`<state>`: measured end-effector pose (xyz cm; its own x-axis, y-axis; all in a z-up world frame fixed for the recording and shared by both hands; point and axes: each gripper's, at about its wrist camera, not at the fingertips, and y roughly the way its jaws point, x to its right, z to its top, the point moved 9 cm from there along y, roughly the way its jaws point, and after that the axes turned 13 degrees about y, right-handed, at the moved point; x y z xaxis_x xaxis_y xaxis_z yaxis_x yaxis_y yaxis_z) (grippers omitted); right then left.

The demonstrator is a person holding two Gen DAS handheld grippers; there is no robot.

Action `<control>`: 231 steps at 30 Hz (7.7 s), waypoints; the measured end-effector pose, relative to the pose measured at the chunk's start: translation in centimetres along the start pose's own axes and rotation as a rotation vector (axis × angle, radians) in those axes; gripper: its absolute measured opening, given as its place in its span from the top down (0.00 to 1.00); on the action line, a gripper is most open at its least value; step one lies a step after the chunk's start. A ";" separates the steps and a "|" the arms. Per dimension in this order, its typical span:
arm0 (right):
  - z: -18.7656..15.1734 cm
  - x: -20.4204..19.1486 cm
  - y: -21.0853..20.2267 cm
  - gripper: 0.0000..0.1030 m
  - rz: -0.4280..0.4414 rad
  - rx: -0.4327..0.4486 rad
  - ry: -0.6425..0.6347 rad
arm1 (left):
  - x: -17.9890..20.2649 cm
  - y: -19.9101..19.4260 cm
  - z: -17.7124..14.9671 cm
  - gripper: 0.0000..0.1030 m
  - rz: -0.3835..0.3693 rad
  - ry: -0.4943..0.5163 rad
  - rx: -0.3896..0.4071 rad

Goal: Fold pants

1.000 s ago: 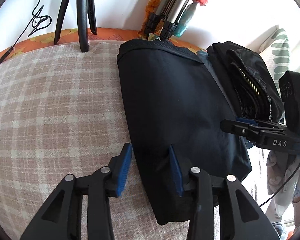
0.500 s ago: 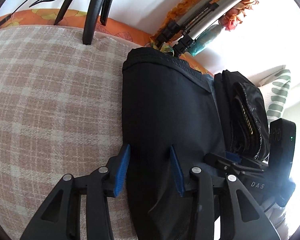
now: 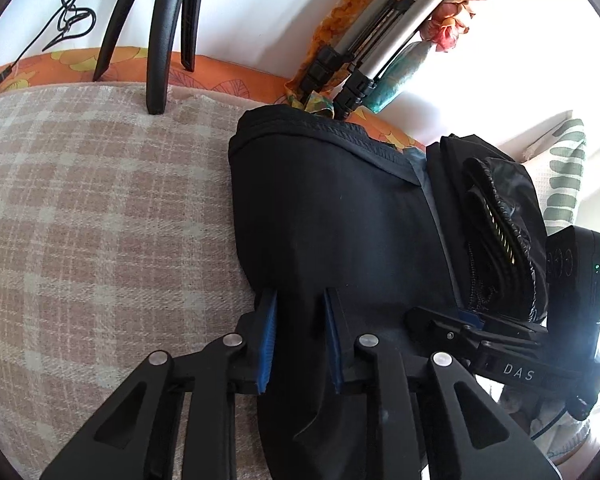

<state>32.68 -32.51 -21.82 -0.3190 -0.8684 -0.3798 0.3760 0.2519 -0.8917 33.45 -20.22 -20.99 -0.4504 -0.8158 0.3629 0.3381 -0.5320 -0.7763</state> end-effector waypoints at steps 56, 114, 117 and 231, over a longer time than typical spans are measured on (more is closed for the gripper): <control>-3.1 -2.7 -9.5 0.84 0.240 0.220 -0.140 | 5.1 -7.5 0.1 0.90 0.033 0.184 0.205; 11.9 18.0 -19.9 0.49 -0.265 0.510 -0.162 | 25.1 6.6 11.0 0.80 0.100 0.429 0.120; 11.1 16.9 -19.4 0.49 -0.294 0.528 -0.223 | 24.8 6.6 11.1 0.79 0.095 0.417 0.114; -16.1 11.6 -26.0 0.02 -0.172 0.755 -0.045 | 23.7 -15.5 -12.5 0.24 0.220 0.516 0.314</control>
<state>5.21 -42.25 -7.04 -0.3969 -0.8896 -0.2259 0.8204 -0.2335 -0.5219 7.22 -28.42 -6.77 -0.6561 -0.7410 -0.1428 0.6583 -0.4696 -0.5883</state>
